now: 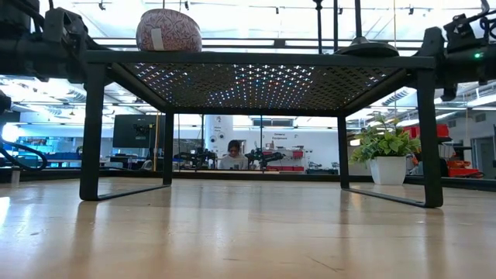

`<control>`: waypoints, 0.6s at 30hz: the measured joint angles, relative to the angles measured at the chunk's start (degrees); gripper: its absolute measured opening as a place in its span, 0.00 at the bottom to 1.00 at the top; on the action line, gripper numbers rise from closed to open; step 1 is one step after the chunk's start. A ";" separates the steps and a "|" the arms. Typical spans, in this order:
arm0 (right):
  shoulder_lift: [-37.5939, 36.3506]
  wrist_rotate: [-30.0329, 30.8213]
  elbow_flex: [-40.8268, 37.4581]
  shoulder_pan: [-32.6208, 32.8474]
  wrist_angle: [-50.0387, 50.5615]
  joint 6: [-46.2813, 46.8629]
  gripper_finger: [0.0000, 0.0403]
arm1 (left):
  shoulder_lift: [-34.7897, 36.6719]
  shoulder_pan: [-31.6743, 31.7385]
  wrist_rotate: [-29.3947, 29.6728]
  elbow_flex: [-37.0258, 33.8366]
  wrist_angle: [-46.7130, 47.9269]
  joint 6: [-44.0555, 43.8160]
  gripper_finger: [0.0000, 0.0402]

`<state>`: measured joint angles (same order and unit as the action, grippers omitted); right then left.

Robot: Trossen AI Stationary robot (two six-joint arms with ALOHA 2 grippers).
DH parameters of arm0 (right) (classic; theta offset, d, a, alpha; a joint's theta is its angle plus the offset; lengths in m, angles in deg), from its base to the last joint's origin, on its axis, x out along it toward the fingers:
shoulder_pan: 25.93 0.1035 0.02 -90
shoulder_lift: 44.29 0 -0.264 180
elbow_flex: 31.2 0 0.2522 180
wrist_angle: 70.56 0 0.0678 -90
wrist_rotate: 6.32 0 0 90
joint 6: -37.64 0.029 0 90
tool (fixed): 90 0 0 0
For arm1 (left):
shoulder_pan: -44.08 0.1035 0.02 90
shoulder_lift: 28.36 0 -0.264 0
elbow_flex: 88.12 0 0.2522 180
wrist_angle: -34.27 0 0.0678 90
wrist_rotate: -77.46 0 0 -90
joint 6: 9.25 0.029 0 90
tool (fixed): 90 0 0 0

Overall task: Pick & Place candle stick holders
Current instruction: Return to Home Position

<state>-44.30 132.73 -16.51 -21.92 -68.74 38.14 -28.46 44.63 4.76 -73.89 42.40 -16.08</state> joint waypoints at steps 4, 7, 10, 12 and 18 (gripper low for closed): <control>0.40 -1.24 0.00 0.59 0.06 0.08 0.49 | 0.00 1.98 -0.37 -0.02 -0.02 0.02 0.35; 0.70 -2.14 0.00 0.62 0.33 0.07 0.49 | 0.00 3.48 -0.24 -0.02 -0.02 0.02 0.35; 0.70 -2.10 0.00 0.59 0.25 0.07 0.49 | -0.28 3.73 0.15 -0.02 -0.11 0.02 0.35; 0.70 -2.10 0.00 0.59 0.24 0.07 0.49 | -0.39 3.37 0.19 -0.02 -0.03 0.02 0.35; 0.70 -2.10 0.00 0.59 0.25 0.07 0.49 | -0.11 1.95 0.18 -0.04 -0.15 0.03 0.35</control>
<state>-43.60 130.64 -16.51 -21.33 -68.49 38.20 -28.57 46.58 4.94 -73.94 42.25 -16.04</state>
